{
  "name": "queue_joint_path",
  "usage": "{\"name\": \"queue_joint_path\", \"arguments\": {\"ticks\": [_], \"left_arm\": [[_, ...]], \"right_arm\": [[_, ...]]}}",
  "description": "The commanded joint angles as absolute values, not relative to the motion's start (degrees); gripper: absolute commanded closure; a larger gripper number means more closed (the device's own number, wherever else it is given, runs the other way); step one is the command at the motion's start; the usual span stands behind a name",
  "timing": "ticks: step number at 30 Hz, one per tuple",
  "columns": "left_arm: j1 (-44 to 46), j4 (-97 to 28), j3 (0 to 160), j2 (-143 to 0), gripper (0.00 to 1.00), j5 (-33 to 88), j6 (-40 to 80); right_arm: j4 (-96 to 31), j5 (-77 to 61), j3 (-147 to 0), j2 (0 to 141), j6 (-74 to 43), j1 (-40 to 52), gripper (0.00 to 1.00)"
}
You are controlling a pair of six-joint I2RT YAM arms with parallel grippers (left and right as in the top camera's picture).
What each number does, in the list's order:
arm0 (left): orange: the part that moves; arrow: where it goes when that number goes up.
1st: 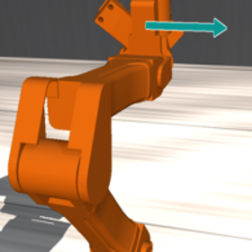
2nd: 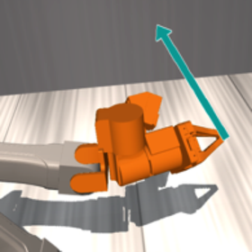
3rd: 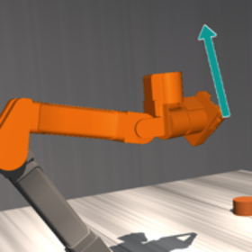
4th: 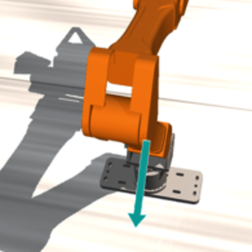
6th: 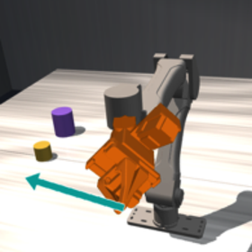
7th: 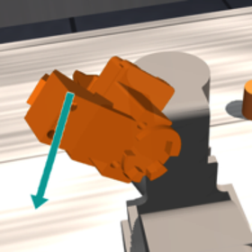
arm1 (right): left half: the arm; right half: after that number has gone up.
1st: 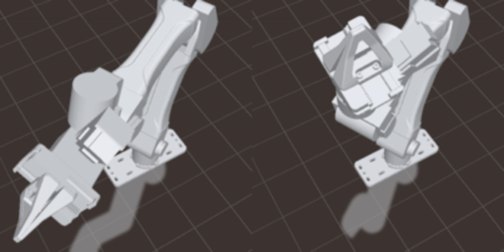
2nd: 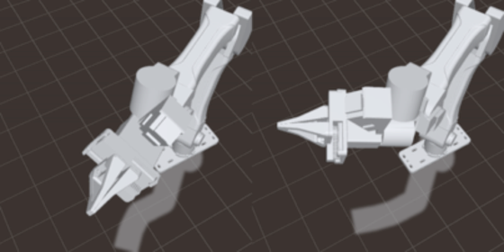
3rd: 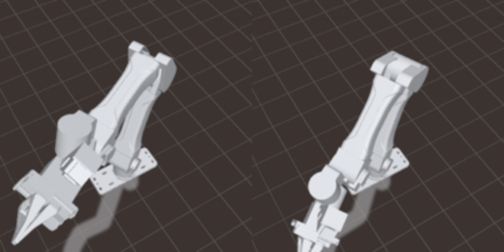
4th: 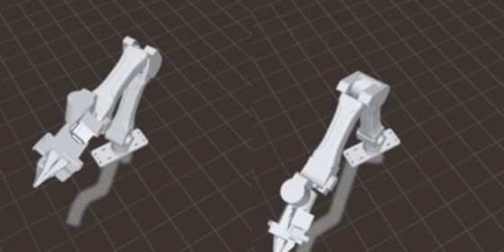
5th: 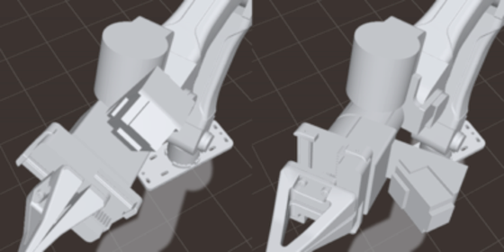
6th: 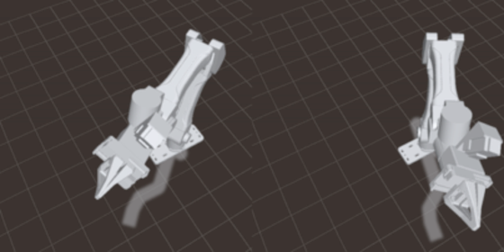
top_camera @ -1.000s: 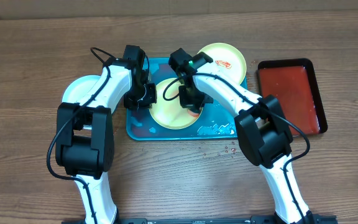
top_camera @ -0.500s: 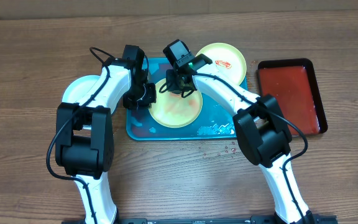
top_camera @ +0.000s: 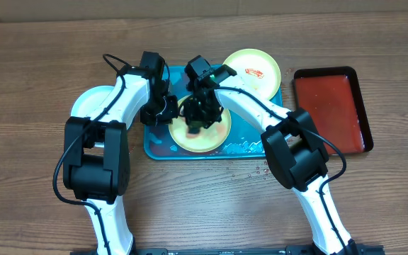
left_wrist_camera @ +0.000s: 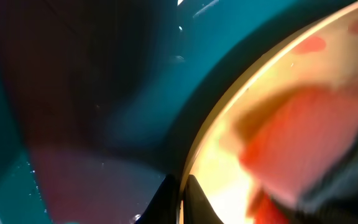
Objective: Clean dirty plates on tray and stack at the side
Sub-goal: 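Scrub the yellow plate with the sponge while the left gripper holds it, then lift the yellow plate with the left gripper and stack it on the white plate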
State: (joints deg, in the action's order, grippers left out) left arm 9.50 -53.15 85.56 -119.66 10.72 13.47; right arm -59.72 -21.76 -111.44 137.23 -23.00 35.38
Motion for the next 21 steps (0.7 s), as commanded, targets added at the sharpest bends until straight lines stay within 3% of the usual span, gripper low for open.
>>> {"name": "queue_joint_path", "arguments": {"ticks": [1, 9, 21], "left_arm": [[9.34, -52.66, 86.24, -119.7, 0.96, 10.09, 12.82], [9.34, -52.64, 86.24, -119.7, 0.96, 5.67, 12.58], [9.34, -54.0, 86.54, -112.62, 0.96, 4.19, 11.7]], "right_arm": [[-65.87, -15.88, -111.09, 137.88, -20.49, 34.72, 0.96], [-72.79, 13.08, -112.31, 131.57, -24.03, 34.06, 0.96], [-73.73, 17.06, -118.21, 117.25, -24.01, 34.0, 0.96]]}}
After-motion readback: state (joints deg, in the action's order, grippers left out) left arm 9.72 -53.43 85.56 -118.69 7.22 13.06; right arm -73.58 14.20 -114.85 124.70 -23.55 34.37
